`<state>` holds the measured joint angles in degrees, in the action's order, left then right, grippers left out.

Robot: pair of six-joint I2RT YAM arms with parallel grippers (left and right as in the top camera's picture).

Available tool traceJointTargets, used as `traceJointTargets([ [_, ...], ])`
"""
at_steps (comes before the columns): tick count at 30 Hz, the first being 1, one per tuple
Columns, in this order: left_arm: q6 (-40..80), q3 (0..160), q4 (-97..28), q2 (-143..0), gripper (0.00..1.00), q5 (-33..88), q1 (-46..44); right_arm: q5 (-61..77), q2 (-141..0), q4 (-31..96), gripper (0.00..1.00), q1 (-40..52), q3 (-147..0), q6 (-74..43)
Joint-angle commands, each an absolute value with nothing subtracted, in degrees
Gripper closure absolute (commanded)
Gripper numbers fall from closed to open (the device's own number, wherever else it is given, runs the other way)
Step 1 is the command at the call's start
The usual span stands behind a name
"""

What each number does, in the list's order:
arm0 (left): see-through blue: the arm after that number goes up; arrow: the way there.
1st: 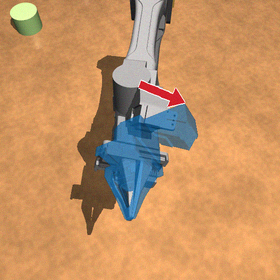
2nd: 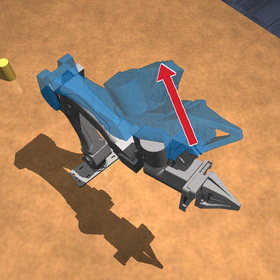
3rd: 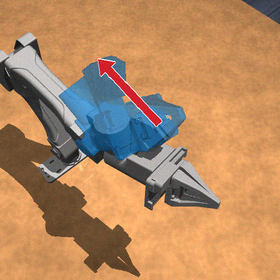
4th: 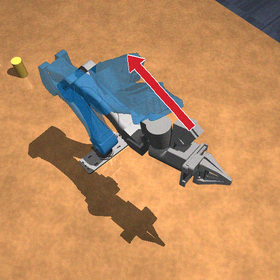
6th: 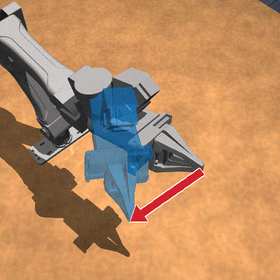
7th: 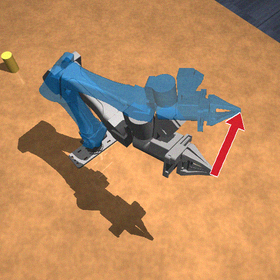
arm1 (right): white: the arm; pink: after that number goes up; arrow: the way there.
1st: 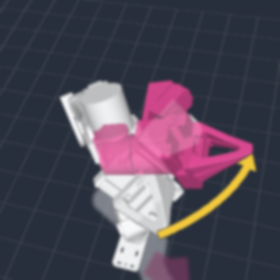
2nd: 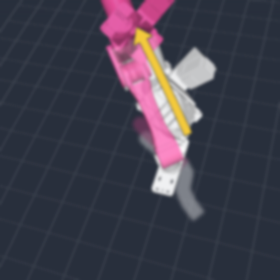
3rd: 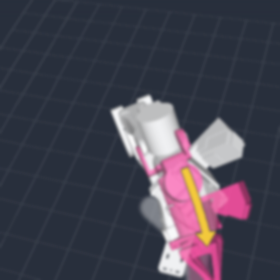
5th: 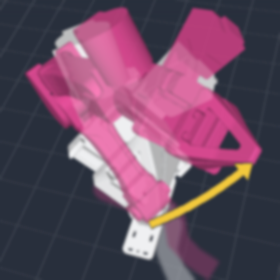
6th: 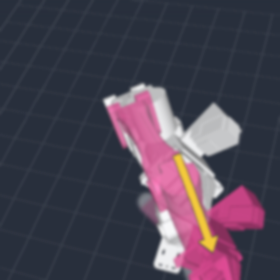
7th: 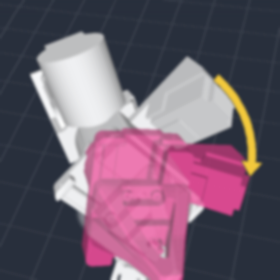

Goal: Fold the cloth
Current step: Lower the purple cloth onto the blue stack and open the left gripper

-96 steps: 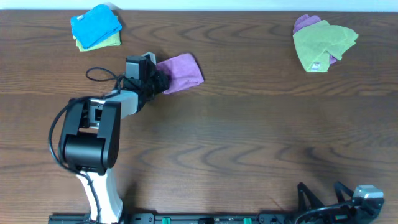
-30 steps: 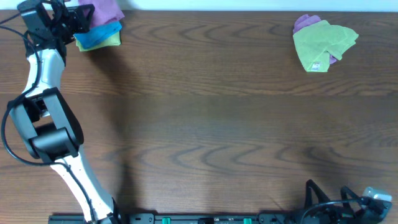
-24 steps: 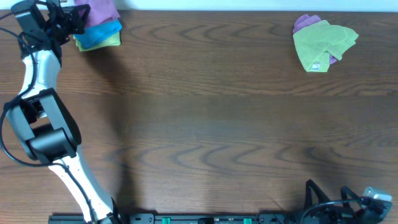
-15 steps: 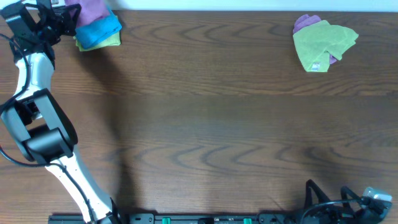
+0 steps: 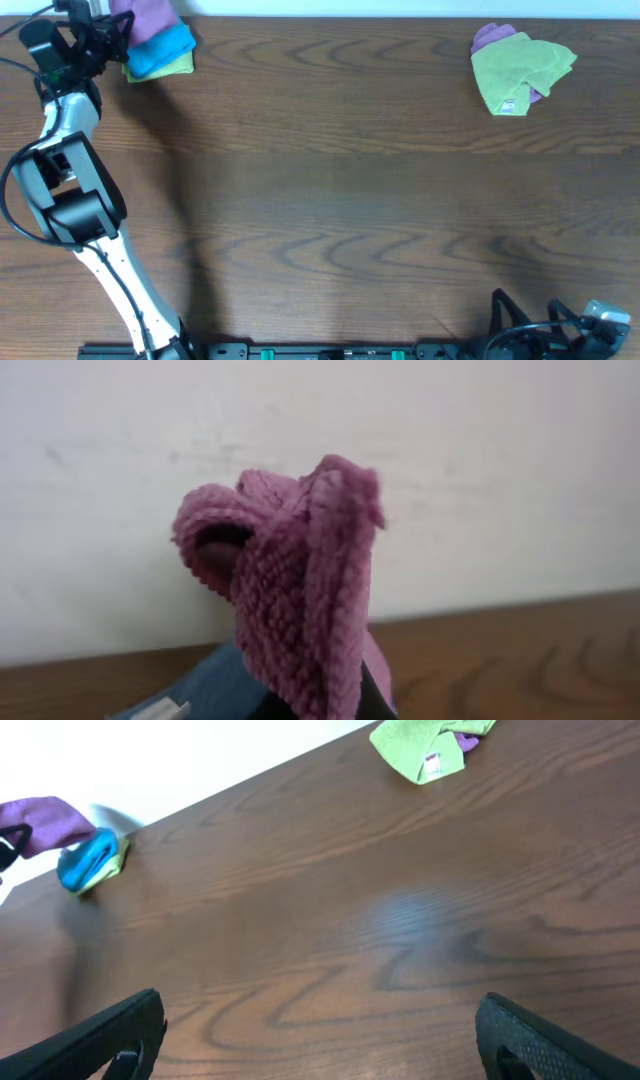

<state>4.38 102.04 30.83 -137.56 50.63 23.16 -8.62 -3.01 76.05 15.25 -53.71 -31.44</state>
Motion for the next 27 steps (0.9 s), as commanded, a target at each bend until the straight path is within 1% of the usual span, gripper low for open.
traceJointTargets([
  [1, 11.6, 102.9, 33.4, -139.1, 0.94, 50.5, 23.3, -9.0, -3.6, 76.1, 0.01, 15.2, -53.5, -32.3],
  [3, 15.0, 103.0, 34.6, -139.1, 0.94, 50.7, 23.3, -9.0, -3.6, 76.1, 0.01, 15.2, -53.5, -32.3],
  [12, 25.7, 103.0, 33.0, -139.1, 0.94, 52.5, 23.2, -9.0, -3.6, 76.1, 0.01, 15.2, -53.5, -32.3],
  [18, 28.7, 103.0, 32.7, -139.1, 0.94, 51.6, 23.2, -9.0, -3.6, 76.1, 0.01, 15.2, -53.5, -32.3],
  [20, 30.5, 103.0, 30.5, -139.1, 0.94, 49.1, 23.2, -9.0, -3.6, 76.1, 0.01, 15.2, -53.5, -32.3],
  [27, 29.3, 103.0, 27.9, -139.5, 0.94, 47.4, 23.2, -9.0, -3.6, 76.1, 0.01, 15.2, -53.5, -32.3],
])
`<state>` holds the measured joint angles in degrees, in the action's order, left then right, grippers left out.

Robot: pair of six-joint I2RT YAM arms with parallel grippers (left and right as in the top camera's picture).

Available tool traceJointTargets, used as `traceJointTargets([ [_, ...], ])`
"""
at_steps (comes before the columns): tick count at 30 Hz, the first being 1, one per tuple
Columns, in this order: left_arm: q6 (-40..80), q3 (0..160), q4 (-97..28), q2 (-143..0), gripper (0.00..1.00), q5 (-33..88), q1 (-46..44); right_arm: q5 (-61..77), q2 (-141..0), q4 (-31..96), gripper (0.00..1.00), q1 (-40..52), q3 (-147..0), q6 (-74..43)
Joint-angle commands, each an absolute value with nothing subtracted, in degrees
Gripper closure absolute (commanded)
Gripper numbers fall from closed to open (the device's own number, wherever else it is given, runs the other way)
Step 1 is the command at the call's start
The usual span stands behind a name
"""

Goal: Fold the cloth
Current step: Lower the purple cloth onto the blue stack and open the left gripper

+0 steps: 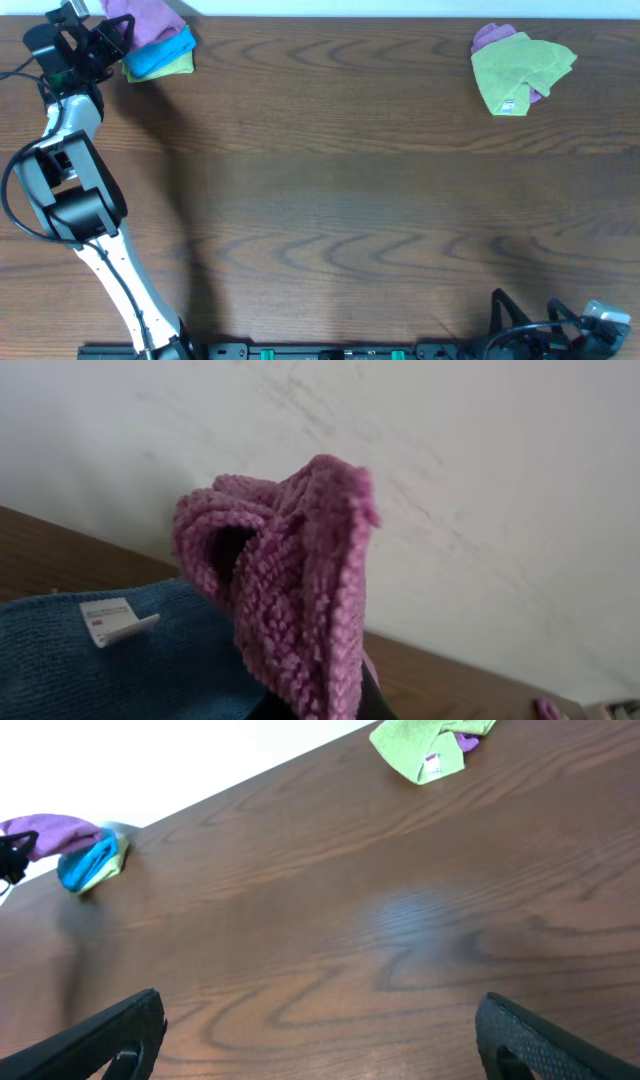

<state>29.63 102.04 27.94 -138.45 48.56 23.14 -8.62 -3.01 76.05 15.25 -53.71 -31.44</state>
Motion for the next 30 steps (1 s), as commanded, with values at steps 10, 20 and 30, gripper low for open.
traceJointTargets([
  [10, 24.8, 103.0, 19.8, -139.5, 0.89, 41.6, 23.2, -9.0, -3.6, 76.1, 0.01, 15.2, -53.5, -32.3],
  [20, 21.9, 103.0, 17.9, -139.5, 0.19, 33.5, 23.3, -9.0, -3.6, 76.1, 0.01, 15.2, -53.5, -32.3],
  [30, 20.4, 103.0, 14.2, -138.6, 0.24, 32.8, 23.7, -9.0, -3.6, 76.1, 0.01, 15.2, -53.5, -32.3],
])
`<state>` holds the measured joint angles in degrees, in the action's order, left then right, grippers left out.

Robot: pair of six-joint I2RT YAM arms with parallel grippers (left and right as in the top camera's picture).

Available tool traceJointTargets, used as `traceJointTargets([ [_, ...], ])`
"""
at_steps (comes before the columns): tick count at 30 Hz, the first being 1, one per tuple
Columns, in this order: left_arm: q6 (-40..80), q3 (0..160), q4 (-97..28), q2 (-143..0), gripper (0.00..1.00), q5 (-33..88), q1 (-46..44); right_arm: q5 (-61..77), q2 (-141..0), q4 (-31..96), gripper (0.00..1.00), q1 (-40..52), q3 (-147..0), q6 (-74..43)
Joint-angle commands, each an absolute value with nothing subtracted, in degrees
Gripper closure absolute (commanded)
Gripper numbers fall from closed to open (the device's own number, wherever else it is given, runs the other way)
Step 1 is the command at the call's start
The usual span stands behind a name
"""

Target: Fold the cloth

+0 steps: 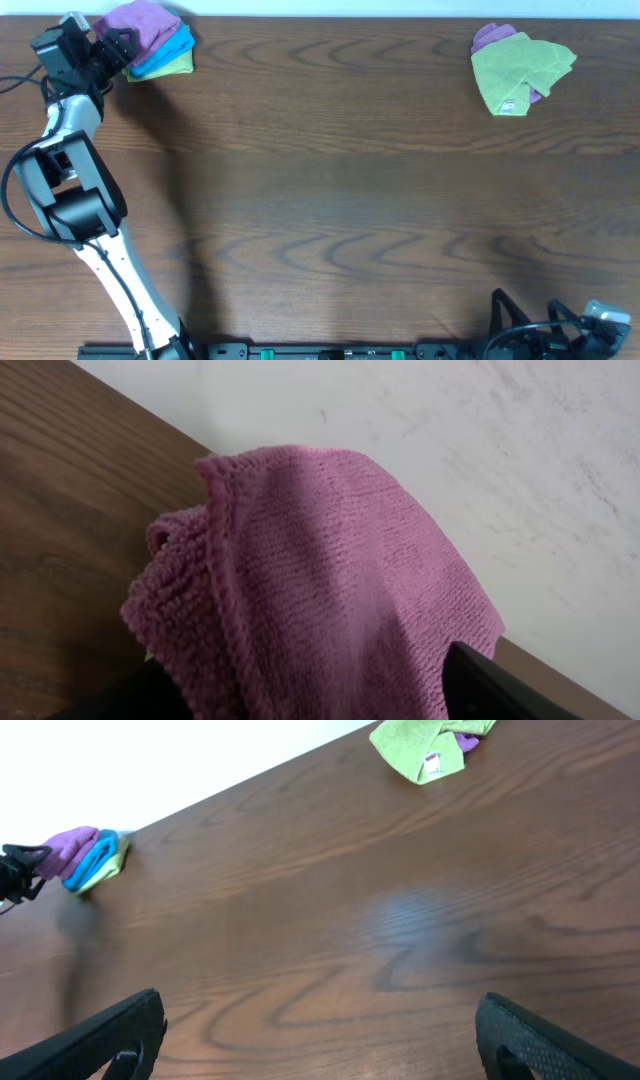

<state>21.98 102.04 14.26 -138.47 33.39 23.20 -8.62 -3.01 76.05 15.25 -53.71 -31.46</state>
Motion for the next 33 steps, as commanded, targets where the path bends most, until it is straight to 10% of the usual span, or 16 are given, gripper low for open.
traceJointTargets([
  [1, 19.8, 103.0, 14.2, -137.8, 0.23, 32.5, 24.4, -9.0, -3.6, 76.1, 0.01, 15.2, -53.5, -32.3],
  [16, 14.9, 103.0, 8.3, -128.7, 0.16, 38.0, 28.8, -9.0, -3.6, 76.1, 0.01, 15.2, -53.5, -32.3],
  [22, 23.0, 103.0, 14.2, -127.9, 0.94, 44.6, 27.4, -9.0, -3.6, 76.1, 0.01, 15.2, -53.5, -32.3],
  [33, 29.4, 103.0, 20.8, -133.8, 0.94, 41.6, 22.7, -9.0, -3.6, 76.1, 0.01, 15.2, -53.5, -32.3],
])
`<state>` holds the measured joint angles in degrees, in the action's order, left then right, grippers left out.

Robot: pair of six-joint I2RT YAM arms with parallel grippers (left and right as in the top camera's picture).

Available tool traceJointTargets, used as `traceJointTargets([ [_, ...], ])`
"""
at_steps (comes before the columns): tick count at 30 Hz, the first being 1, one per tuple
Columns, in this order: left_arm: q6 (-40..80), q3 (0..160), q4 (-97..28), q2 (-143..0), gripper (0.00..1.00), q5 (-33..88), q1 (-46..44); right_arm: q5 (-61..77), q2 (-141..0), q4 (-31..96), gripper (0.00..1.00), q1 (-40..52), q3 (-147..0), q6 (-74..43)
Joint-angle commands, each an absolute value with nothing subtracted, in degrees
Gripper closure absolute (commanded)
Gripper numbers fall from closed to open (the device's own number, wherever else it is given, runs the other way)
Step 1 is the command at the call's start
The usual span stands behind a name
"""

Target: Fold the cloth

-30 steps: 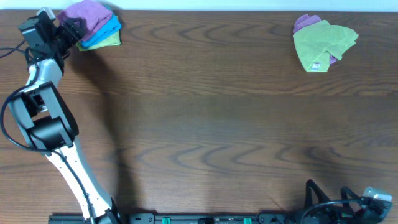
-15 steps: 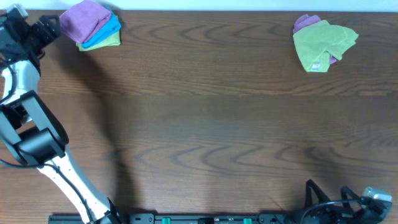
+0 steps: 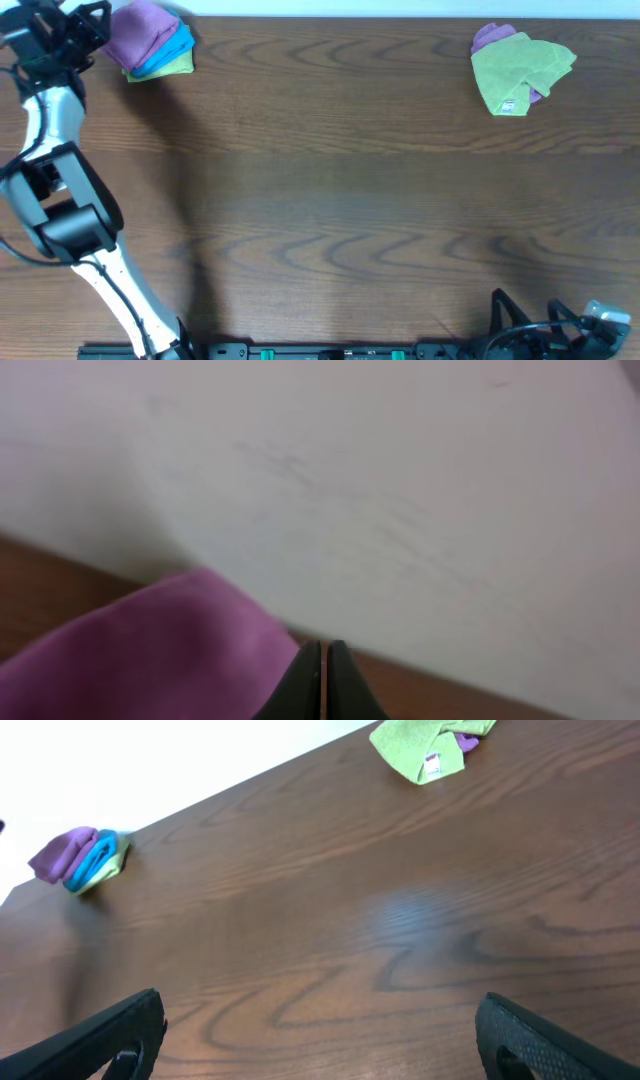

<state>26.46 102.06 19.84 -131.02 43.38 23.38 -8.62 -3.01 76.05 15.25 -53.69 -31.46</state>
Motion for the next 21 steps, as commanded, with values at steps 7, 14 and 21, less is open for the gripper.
traceJointTargets([
  [7, 29.6, 103.0, 22.6, -138.1, 0.94, 35.0, 19.8, -9.0, -3.6, 76.1, 0.01, 15.2, -53.5, -32.3],
  [14, 29.8, 103.0, 21.8, -142.9, 0.94, 30.6, 17.6, -9.0, -3.6, 76.1, 0.01, 15.2, -53.5, -32.3],
  [21, 29.8, 103.0, 17.0, -143.1, 0.94, 28.1, 17.6, -9.0, -3.6, 76.1, 0.01, 15.2, -53.5, -32.3],
])
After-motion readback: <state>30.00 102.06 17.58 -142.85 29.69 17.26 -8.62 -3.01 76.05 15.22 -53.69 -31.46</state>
